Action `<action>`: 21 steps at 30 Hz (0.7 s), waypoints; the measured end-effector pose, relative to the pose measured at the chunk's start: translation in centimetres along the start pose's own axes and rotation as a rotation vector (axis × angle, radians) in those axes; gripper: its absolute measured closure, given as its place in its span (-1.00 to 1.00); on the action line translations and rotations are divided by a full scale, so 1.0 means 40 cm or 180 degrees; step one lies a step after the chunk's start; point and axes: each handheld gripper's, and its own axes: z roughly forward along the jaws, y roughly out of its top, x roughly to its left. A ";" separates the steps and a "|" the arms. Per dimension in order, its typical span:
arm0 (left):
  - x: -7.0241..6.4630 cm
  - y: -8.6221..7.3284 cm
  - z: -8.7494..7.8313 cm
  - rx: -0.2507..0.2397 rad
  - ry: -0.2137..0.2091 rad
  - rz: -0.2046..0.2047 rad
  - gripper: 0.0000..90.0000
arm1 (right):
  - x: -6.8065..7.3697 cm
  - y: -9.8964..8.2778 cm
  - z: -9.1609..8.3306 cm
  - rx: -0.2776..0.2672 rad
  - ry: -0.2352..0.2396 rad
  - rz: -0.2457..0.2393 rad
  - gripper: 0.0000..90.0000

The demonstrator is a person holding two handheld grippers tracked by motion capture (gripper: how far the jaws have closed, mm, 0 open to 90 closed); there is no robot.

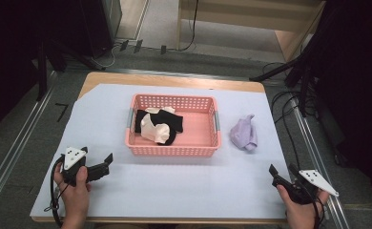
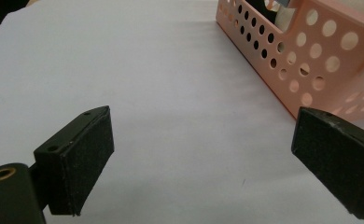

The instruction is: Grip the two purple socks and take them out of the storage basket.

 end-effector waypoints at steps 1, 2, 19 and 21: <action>0.000 0.000 -0.001 0.0003 0.0008 0.0014 -0.85 | -0.005 -0.003 -0.004 -0.0004 0.0000 -0.0005 -0.47; -0.001 0.000 -0.001 0.0000 0.0007 0.0011 -0.85 | -0.008 -0.006 -0.009 -0.0001 -0.0006 -0.0011 -0.48; -0.004 -0.001 -0.002 -0.0011 0.0019 0.0042 -0.85 | -0.045 -0.040 -0.020 -0.0066 0.0213 0.0092 -0.42; -0.004 -0.001 -0.002 -0.0004 0.0016 0.0046 -0.85 | -0.043 -0.039 -0.018 -0.0021 0.0212 0.0113 -0.41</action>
